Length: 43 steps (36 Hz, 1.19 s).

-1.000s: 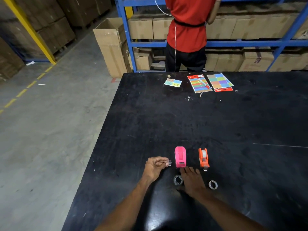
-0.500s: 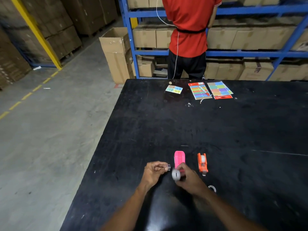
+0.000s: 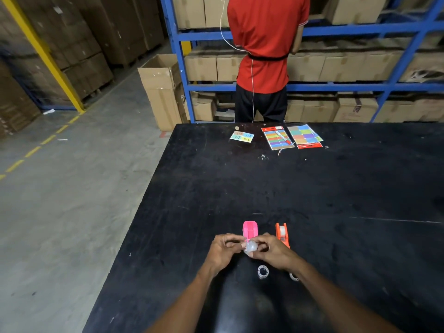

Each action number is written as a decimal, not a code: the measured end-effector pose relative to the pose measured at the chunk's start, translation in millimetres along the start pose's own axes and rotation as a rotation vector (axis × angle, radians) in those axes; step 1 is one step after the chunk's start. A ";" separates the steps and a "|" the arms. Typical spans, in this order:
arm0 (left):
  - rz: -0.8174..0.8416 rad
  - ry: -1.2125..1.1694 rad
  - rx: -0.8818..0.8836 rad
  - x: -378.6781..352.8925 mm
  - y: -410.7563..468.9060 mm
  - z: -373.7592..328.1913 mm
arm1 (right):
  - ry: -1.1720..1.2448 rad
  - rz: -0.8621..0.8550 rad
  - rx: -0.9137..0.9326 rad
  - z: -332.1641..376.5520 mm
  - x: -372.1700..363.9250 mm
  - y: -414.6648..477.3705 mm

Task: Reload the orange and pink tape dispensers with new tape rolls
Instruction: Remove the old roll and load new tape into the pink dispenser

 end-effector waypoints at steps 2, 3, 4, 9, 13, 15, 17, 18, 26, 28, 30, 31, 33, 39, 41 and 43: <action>0.007 -0.008 -0.021 -2.1 -2.8 -1.9 | -0.001 0.035 0.023 6.5 0.5 -1.5; 0.009 -0.007 -0.027 -3.0 -4.8 -4.4 | 0.010 0.064 0.035 7.9 0.5 -2.0; 0.008 -0.007 -0.032 -3.8 -6.1 -6.0 | 0.018 0.080 0.036 8.0 0.9 -2.1; -0.017 0.004 -0.031 -0.9 -8.2 -12.2 | 0.047 0.007 0.028 0.9 6.6 1.0; -0.012 0.023 0.001 -0.9 -9.7 -16.6 | 0.050 0.029 0.050 4.9 6.0 1.1; -0.010 0.038 0.015 -2.5 -10.2 -18.2 | 0.045 0.051 0.045 5.8 5.0 3.0; -0.019 0.035 0.033 -3.9 -10.5 -20.2 | 0.038 0.064 0.031 3.7 4.5 7.2; -0.026 0.035 0.040 -4.5 -10.0 -19.7 | 0.033 0.066 0.026 3.6 4.1 8.7; -0.070 -0.035 0.091 -1.2 -4.6 -10.0 | 0.033 0.013 0.054 4.9 6.6 13.8; -0.065 -0.043 0.107 -1.7 -2.5 -6.2 | 0.043 0.027 0.054 3.6 6.7 15.1; -0.065 -0.040 0.125 -2.7 0.8 -3.0 | 0.028 0.057 0.048 1.6 7.7 16.1; -0.064 -0.042 0.136 -3.3 2.9 -2.0 | 0.014 0.071 0.043 -0.2 8.6 17.5; -0.064 -0.044 0.151 -4.9 5.8 -2.2 | -0.027 0.085 0.034 -5.0 9.8 20.8; -0.066 -0.040 0.206 -9.6 22.5 5.7 | -0.138 -0.001 0.033 -18.0 14.9 36.3; -0.056 -0.043 0.222 -11.4 29.2 8.6 | -0.167 -0.007 0.046 -17.6 17.2 41.1; -0.046 -0.036 0.235 -12.7 35.0 11.0 | -0.170 -0.010 0.054 -20.1 18.9 47.0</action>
Point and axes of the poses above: each hand's wrist, its own y-axis towards the middle knuckle, its own x-axis out of the back of the hand, z = x × y, the point moved 3 cm from there along y, towards the middle knuckle, and after that the axes turned 3 degrees about y, right-handed, at the moved point
